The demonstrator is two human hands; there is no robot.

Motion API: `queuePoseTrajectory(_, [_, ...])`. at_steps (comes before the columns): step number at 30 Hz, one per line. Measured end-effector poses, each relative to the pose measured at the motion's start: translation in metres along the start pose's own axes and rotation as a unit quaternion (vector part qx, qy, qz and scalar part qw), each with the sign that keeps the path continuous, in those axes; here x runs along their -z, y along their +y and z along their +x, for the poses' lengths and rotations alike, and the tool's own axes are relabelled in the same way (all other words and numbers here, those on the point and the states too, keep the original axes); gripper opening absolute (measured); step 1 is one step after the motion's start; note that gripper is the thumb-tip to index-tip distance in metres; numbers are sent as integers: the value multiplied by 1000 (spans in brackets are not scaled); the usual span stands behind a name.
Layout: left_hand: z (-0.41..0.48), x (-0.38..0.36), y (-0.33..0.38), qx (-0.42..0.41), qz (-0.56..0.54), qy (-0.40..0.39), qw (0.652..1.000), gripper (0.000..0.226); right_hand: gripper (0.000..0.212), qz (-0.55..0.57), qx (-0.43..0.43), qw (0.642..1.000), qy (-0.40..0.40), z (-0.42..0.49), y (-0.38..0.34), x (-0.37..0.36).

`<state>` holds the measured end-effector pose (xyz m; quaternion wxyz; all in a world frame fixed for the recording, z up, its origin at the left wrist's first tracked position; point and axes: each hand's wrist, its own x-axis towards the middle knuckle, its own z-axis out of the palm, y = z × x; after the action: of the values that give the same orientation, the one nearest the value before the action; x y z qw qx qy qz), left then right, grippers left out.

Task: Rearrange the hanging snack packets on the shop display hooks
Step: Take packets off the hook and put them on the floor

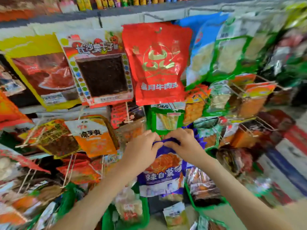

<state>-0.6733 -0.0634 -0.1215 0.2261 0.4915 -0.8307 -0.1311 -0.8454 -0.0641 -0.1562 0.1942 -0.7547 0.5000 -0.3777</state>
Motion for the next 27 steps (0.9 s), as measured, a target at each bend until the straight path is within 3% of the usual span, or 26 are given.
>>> queuePoseTrajectory(6, [4, -131, 12, 84, -70, -136, 985, 15, 28, -51, -207, 977, 27, -88, 114, -17])
queuePoseTrajectory(10, [19, -216, 14, 138, -72, -165, 974, 18, 36, -49, -285, 957, 16, -117, 190, -33])
queuePoseTrajectory(12, [32, -251, 12, 146, -73, -173, 971, 20, 28, -64, -298, 952, 36, -118, 224, -36])
queuePoseTrajectory(15, [50, -297, 2, 164, -101, -154, 969, 26, 10, -111, -348, 928, 70, -114, 267, -41])
queuePoseTrajectory(23, [74, -399, -39, 192, -92, -77, 974, 24, 12, -121, -373, 920, 22, -99, 360, -75])
queuePoseTrajectory(27, [89, -422, -45, 175, -115, -11, 978, 16, 12, -88, -380, 919, 48, -83, 389, -82])
